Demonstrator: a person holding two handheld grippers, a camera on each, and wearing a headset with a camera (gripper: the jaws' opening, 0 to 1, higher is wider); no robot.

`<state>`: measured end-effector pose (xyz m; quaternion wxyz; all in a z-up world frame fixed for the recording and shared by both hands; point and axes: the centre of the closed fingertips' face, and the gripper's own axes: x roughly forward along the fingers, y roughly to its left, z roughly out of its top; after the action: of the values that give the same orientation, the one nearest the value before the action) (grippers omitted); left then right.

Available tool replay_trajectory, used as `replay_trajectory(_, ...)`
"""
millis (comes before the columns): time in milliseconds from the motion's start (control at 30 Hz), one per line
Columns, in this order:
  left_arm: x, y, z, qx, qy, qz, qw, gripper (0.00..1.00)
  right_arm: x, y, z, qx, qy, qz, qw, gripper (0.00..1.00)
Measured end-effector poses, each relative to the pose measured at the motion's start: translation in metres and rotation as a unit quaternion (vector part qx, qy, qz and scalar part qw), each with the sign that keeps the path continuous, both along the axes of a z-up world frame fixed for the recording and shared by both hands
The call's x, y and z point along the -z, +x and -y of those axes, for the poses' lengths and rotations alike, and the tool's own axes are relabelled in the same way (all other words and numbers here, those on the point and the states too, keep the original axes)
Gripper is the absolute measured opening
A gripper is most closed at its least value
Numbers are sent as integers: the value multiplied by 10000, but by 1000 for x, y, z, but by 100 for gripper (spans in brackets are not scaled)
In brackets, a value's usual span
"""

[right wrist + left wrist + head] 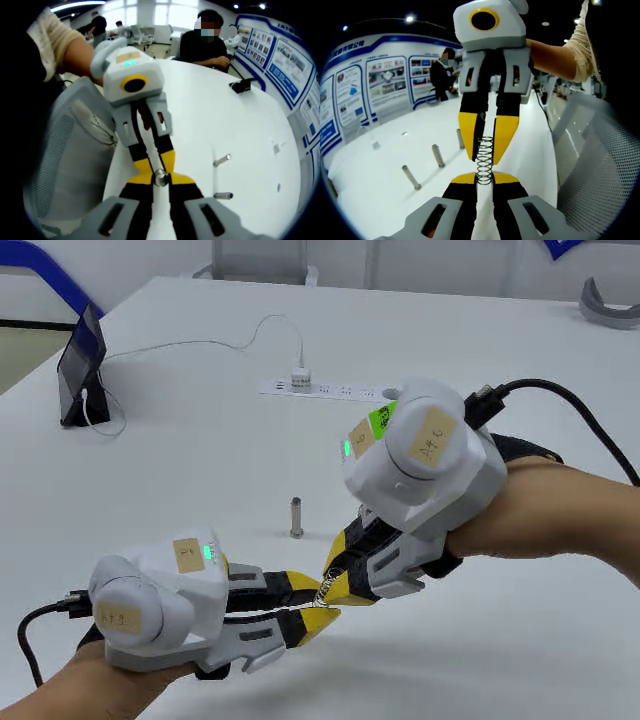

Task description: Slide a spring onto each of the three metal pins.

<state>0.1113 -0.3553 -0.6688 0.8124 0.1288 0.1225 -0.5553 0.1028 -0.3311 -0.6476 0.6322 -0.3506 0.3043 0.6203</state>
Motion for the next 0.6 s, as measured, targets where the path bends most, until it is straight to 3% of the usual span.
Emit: replay_trajectory(600,-7,11,-9,-288,-144,-1,9995,12,-8,10,-10,-192,-169,119,9996,12)
